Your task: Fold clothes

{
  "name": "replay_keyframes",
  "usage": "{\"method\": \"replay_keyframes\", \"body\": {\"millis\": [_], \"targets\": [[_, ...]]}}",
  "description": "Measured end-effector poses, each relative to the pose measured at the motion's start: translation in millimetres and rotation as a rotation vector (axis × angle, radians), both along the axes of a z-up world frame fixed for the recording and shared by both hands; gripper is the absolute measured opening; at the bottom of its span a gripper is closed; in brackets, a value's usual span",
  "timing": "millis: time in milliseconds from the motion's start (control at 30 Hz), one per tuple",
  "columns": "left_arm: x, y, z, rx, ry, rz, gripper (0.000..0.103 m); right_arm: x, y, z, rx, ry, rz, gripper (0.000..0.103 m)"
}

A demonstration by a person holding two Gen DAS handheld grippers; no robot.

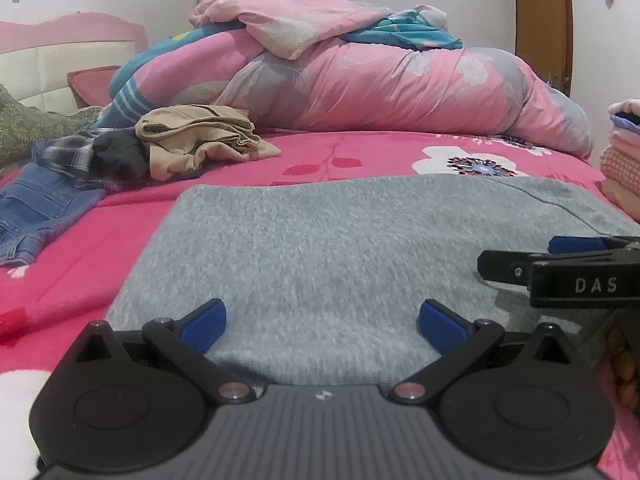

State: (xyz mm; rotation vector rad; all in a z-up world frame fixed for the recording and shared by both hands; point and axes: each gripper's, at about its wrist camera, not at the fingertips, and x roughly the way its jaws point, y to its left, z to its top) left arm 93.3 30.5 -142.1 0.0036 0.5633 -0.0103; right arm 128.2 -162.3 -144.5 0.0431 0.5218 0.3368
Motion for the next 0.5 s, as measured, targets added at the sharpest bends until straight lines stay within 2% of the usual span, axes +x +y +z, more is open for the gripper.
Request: {"method": "replay_keyframes", "body": {"millis": [100,233,400,500], "targets": [[0.7,-0.8,1.8,0.003,0.015,0.009,0.103,-0.2,-4.9,0.1,0.033,0.0,0.004,0.102],[4.6,-0.6,10.6,-0.004,0.081,0.051,0.103,-1.2,-8.5,0.3,0.06,-0.002,0.007,0.102],[10.7,-5.1,20.4,0.025,0.169,0.093,0.103,-1.2,1.7,1.2,-0.005,-0.001,-0.006,0.102],[14.4,-3.4,22.5,0.016,0.203,0.101,0.103,-3.6,6.0,8.4,-0.059,0.008,-0.032,0.102]]}}
